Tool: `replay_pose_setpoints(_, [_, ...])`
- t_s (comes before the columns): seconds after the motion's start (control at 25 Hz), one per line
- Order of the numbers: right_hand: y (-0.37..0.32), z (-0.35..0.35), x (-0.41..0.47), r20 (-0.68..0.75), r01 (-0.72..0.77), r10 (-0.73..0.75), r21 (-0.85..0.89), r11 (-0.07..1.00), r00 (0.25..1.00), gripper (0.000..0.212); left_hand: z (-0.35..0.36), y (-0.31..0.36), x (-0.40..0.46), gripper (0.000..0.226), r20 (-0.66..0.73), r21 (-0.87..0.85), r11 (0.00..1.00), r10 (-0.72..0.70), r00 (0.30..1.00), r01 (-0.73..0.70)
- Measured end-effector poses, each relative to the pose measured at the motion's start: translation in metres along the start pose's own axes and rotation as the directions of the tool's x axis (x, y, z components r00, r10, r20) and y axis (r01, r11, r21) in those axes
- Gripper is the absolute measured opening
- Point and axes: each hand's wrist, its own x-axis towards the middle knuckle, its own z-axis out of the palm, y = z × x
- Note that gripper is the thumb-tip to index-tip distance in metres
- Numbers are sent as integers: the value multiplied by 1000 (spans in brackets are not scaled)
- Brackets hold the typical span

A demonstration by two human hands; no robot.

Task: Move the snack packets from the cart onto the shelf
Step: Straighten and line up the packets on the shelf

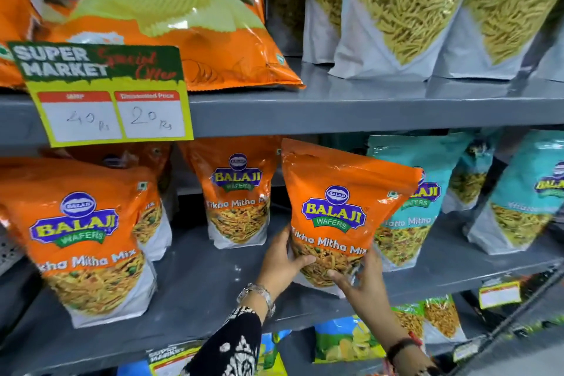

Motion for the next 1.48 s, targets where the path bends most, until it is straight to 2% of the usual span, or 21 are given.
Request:
replay_pose_setpoints(0.24, [-26, 63, 8, 193, -1, -22, 117, 993, 981, 78, -67, -26, -36, 63, -297, 92, 995, 60, 953, -34])
replay_pose_setpoints(0.44, [-32, 99, 9, 322, -33, -22, 162, 986, 946, 73, -102, -41, -51, 65, -400, 103, 994, 68, 914, -30])
replay_pose_setpoints(0.52, [-32, 100, 12, 369, -46, -16, 159, 986, 929, 74, -107, -47, -54, 73, -403, 82, 997, 42, 914, -10])
replay_pose_setpoints(0.64, [-27, 94, 20, 448, -58, 7, 101, 993, 894, 90, -112, -57, -56, 87, -334, 70, 996, -20, 942, 46])
replay_pose_setpoints(0.68, [-25, 94, 21, 474, -58, 10, 85, 995, 880, 89, -112, -60, -57, 87, -299, 67, 996, -39, 954, 62])
replay_pose_setpoints(0.76, [-23, 97, 20, 503, -48, 1, 79, 996, 864, 72, -109, -63, -57, 78, -259, 34, 997, -65, 964, 76])
replay_pose_setpoints(0.84, [-22, 102, 19, 495, -50, -6, 100, 994, 869, 60, -108, -64, -56, 72, -269, 29, 996, -78, 960, 89])
replay_pose_setpoints(1.04, [-24, 108, 17, 491, -73, -7, 144, 987, 871, 57, -114, -65, -59, 73, -274, 65, 994, -71, 959, 92])
replay_pose_setpoints(1.28, [-14, 108, 13, 498, -68, 16, 87, 994, 867, 74, -113, -68, -63, 79, -254, 45, 992, -102, 962, 117])
replay_pose_setpoints(1.48, [-10, 111, 12, 510, -78, 46, 42, 996, 859, 68, -114, -75, -65, 77, -295, 67, 984, -137, 946, 163])
